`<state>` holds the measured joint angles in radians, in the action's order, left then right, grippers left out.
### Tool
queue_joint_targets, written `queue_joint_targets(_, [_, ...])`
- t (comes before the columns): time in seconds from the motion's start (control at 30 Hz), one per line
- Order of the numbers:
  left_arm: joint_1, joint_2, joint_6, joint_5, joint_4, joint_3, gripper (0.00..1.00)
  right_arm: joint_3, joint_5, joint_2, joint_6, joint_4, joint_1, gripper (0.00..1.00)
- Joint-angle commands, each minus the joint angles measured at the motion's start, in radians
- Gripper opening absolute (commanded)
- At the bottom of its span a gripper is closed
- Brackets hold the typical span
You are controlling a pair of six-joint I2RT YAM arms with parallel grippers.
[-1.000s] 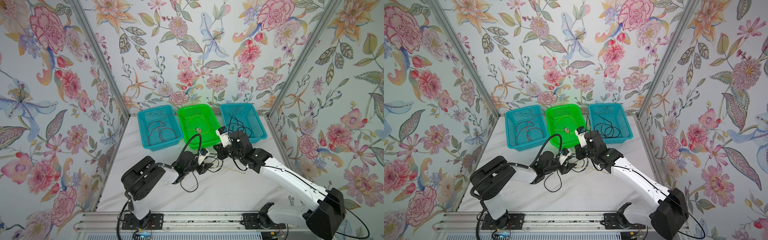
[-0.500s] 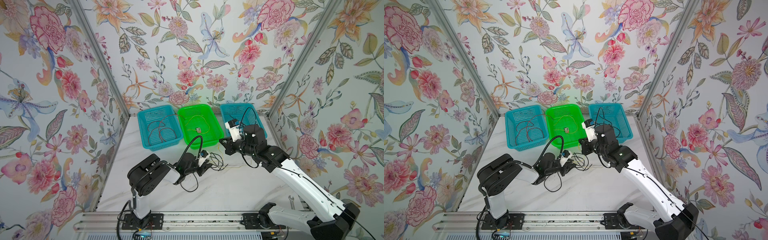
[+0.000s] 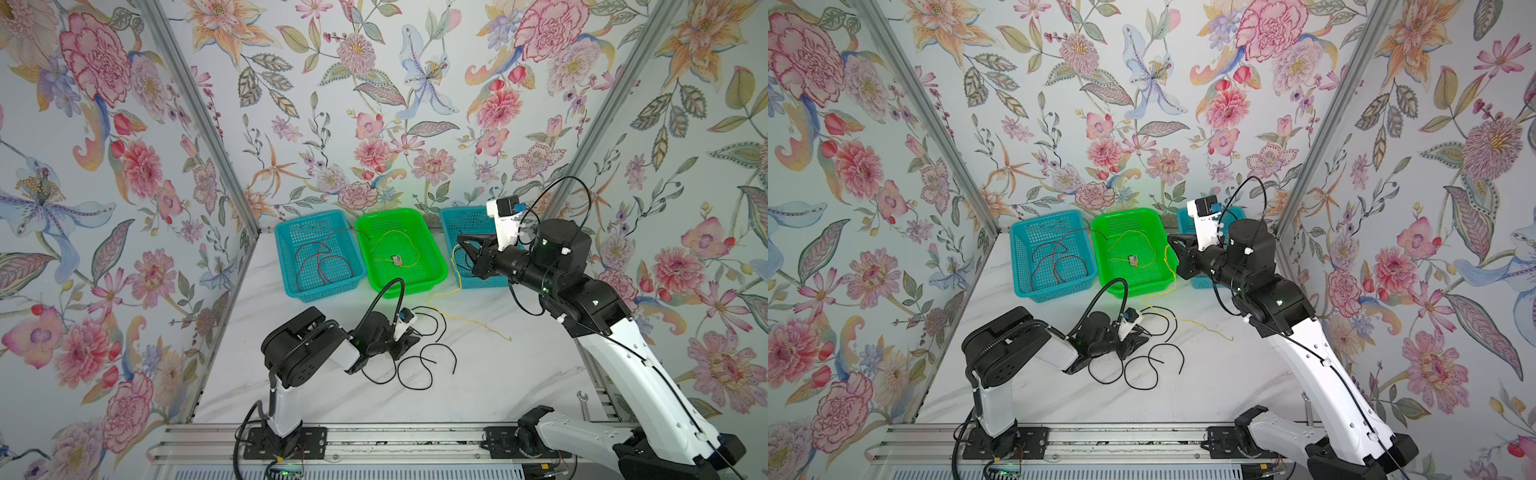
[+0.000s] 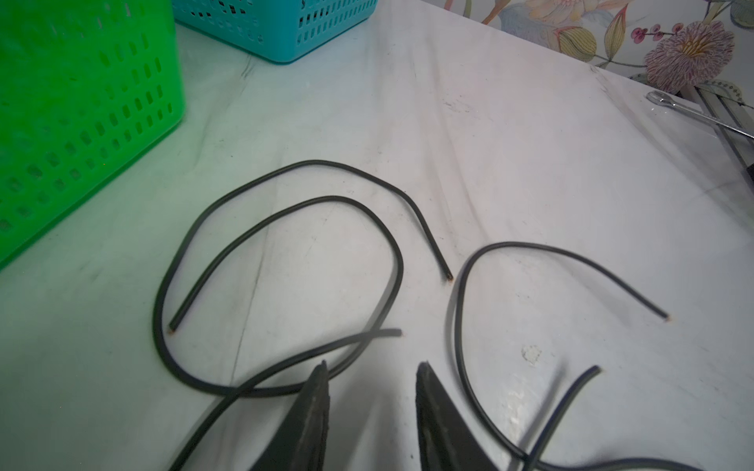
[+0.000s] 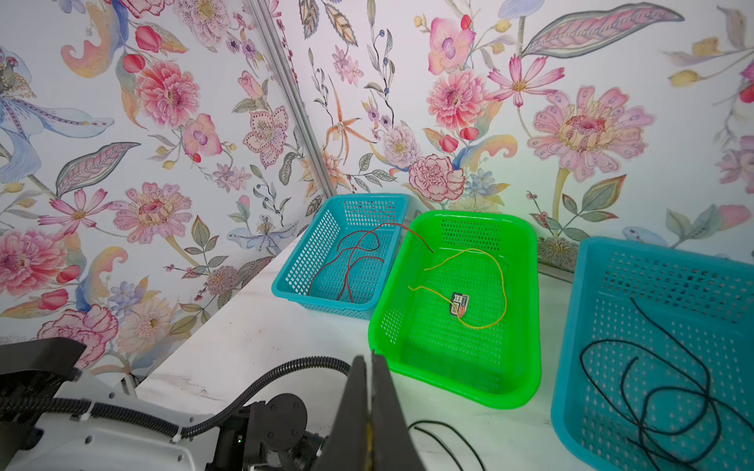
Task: Untangle and sort cables by color
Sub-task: Untie the cable, then place the cable in the container.
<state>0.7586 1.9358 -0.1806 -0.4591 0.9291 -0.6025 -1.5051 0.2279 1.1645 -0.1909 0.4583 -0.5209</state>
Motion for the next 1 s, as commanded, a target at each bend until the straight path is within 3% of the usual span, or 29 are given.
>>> queue_joint_targets(0.0, [-0.011, -0.048, 0.005, 0.020, 0.019, 0.031, 0.44, -0.066, -0.012, 0.068, 0.029, -0.008, 0.014, 0.00])
queue_joint_targets(0.1, [-0.028, -0.099, -0.003, 0.025, 0.020, 0.051, 0.54, -0.154, -0.012, 0.161, 0.038, -0.019, 0.033, 0.00])
queue_joint_targets(0.27, [-0.055, -0.221, -0.010, 0.036, -0.007, 0.086, 0.82, -0.330, -0.017, 0.347, 0.040, -0.037, 0.057, 0.00])
queue_joint_targets(0.3, [-0.059, -0.253, -0.005, 0.039, -0.024, 0.091, 0.95, -0.367, -0.010, 0.389, 0.034, -0.042, 0.061, 0.00])
queue_joint_targets(0.33, [-0.060, -0.288, 0.000, 0.044, -0.044, 0.093, 0.99, -0.415, -0.002, 0.432, 0.028, -0.048, 0.065, 0.00])
queue_joint_targets(0.77, [-0.083, -0.771, 0.079, 0.184, -0.351, 0.140, 0.99, -1.091, 0.028, 1.032, -0.152, -0.073, 0.079, 0.00])
queue_joint_targets(0.97, [-0.108, -0.944, 0.087, 0.266, -0.439, 0.189, 0.99, -1.101, 0.031, 1.156, -0.258, -0.215, 0.076, 0.00])
